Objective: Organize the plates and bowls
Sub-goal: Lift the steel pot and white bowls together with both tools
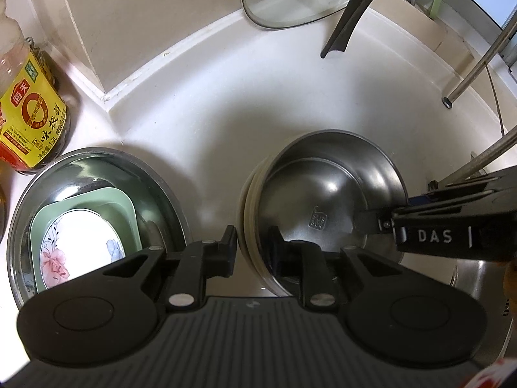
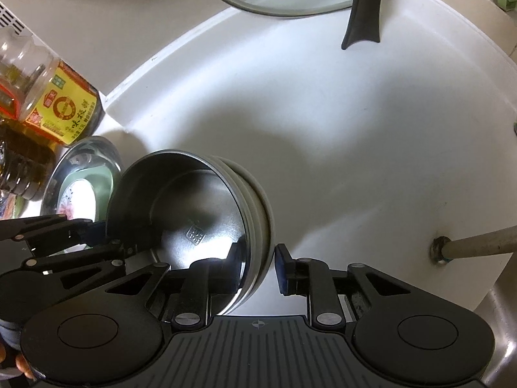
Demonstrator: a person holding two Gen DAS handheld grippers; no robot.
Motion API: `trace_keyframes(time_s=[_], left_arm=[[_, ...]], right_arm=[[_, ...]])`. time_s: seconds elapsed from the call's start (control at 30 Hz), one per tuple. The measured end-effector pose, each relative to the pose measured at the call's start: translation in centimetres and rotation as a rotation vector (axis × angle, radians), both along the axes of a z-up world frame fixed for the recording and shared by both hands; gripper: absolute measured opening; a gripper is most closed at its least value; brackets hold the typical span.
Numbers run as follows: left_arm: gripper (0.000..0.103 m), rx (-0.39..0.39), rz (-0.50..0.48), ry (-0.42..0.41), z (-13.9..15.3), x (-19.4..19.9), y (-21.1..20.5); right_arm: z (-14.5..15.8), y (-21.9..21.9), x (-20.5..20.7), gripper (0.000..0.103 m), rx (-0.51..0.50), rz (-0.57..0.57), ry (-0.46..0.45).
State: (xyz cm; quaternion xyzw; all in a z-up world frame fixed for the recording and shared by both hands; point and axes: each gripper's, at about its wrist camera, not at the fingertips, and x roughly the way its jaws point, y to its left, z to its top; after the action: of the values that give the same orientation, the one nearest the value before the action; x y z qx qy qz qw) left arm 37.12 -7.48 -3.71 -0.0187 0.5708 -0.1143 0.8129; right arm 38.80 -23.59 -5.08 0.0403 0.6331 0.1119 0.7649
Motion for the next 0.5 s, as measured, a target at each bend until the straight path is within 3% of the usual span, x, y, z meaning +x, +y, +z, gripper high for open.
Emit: trace_keyframes(time_s=[0.5], left_arm=[[0.018,0.014,0.016,0.017,-0.06,0.29,-0.24]], right_arm=[[0.37,0.03,-0.61,0.018,-0.022,-0.037,-0.047]])
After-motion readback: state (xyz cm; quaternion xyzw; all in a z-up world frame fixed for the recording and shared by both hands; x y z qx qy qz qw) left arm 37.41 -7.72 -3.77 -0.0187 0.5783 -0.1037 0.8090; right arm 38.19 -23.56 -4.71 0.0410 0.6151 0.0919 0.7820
